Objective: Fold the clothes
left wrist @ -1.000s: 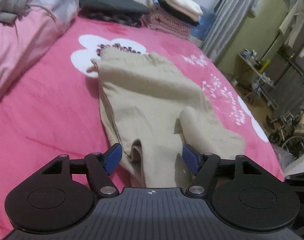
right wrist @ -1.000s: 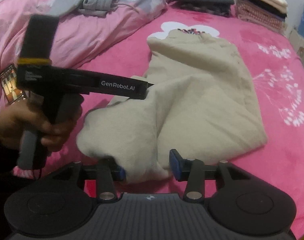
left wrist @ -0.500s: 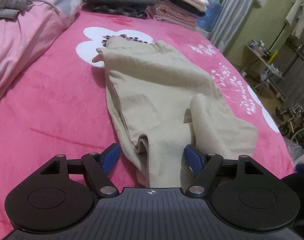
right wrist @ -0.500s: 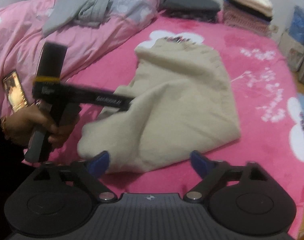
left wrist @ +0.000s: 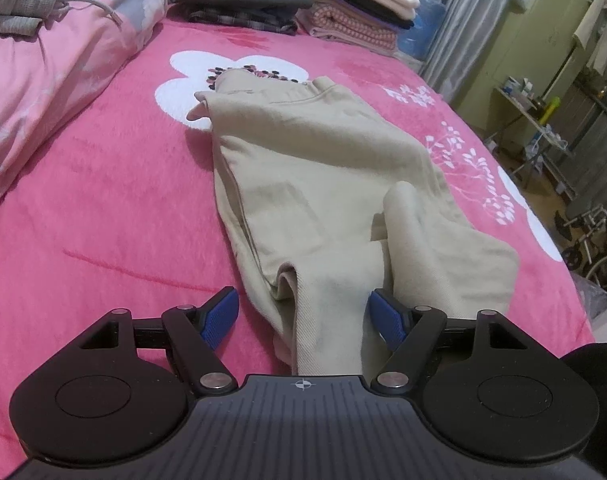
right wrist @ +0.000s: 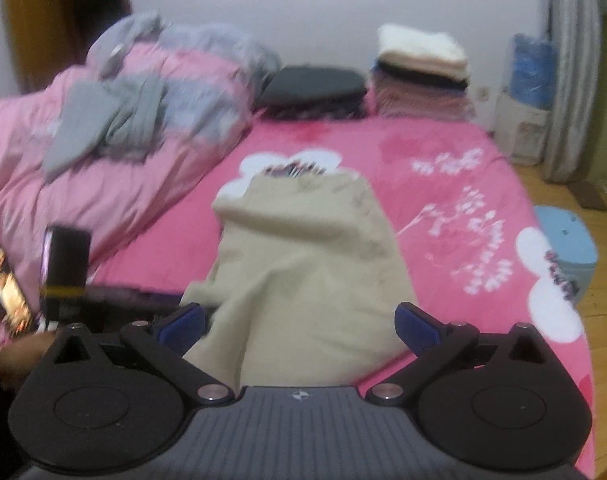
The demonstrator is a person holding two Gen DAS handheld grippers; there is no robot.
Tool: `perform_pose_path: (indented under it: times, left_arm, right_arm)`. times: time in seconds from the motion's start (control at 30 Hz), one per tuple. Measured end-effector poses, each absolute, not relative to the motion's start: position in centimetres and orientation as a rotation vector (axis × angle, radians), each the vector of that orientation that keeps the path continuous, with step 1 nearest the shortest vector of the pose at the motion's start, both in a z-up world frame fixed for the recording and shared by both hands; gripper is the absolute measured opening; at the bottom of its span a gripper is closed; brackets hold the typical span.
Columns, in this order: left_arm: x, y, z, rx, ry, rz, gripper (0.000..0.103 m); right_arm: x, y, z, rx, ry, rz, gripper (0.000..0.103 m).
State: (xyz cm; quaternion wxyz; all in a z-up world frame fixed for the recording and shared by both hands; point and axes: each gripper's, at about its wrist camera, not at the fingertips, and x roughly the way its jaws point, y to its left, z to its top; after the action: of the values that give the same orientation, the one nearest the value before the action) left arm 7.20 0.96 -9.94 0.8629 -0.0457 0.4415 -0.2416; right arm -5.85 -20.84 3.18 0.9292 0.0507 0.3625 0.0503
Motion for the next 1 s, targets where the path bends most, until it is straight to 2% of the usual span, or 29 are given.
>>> perform_pose_path:
  times: [0.17, 0.43, 0.57, 1.0]
  left_arm:
    - [7.2, 1.0, -10.0, -0.098, 0.926, -0.507, 0.074]
    - [7.2, 1.0, -10.1, -0.098, 0.926, -0.505, 0.075]
    - [7.3, 1.0, -10.1, -0.096, 0.925, -0.504, 0.076]
    - [7.2, 1.0, -9.8, -0.088, 0.919, -0.496, 0.077]
  right_arm:
    - [-5.9, -21.9, 3.8, 0.157, 0.642, 0.057, 0.103]
    - [-5.6, -22.1, 3.8, 0.143, 0.627, 0.059, 0.103]
    - [-6.3, -21.8, 4.0, 0.127, 0.551, 0.079, 0.103]
    - [-4.4, -21.2, 4.1, 0.106, 0.56, 0.204, 0.103]
